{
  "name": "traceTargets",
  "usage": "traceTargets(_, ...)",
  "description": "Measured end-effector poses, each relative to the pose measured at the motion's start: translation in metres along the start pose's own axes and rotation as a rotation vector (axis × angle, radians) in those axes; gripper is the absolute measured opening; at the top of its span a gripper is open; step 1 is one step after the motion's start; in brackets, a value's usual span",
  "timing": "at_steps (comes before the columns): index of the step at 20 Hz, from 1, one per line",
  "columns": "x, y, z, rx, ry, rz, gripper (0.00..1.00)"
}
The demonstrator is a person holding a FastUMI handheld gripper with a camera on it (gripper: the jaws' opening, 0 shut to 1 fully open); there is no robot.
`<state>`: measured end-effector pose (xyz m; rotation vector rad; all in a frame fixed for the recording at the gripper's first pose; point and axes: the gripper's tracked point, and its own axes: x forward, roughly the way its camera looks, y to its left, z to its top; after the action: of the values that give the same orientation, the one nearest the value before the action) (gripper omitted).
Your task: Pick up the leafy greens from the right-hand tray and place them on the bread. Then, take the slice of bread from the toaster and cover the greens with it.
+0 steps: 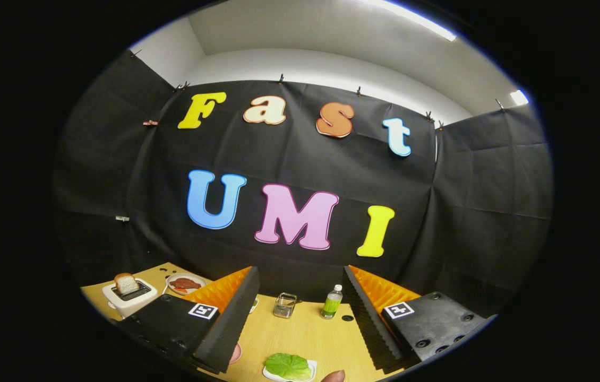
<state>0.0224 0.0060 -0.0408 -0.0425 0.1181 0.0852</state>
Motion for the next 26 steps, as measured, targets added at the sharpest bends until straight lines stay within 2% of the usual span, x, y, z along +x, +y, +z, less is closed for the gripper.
traceTargets(4, 0.012, 0.004, -0.073, -0.024, 0.192, 0.106, 0.97)
traceTargets(9, 0.014, 0.000, -0.215, -0.030, 0.507, 0.187, 0.97)
traceTargets(15, 0.006, -0.004, -0.339, -0.003, 0.780, 0.219, 0.94)
traceTargets(20, 0.013, 0.006, -0.403, 0.015, 0.910, 0.252, 0.93)
traceTargets(26, 0.023, 0.016, -0.449, 0.007, 1.015, 0.288, 0.82)
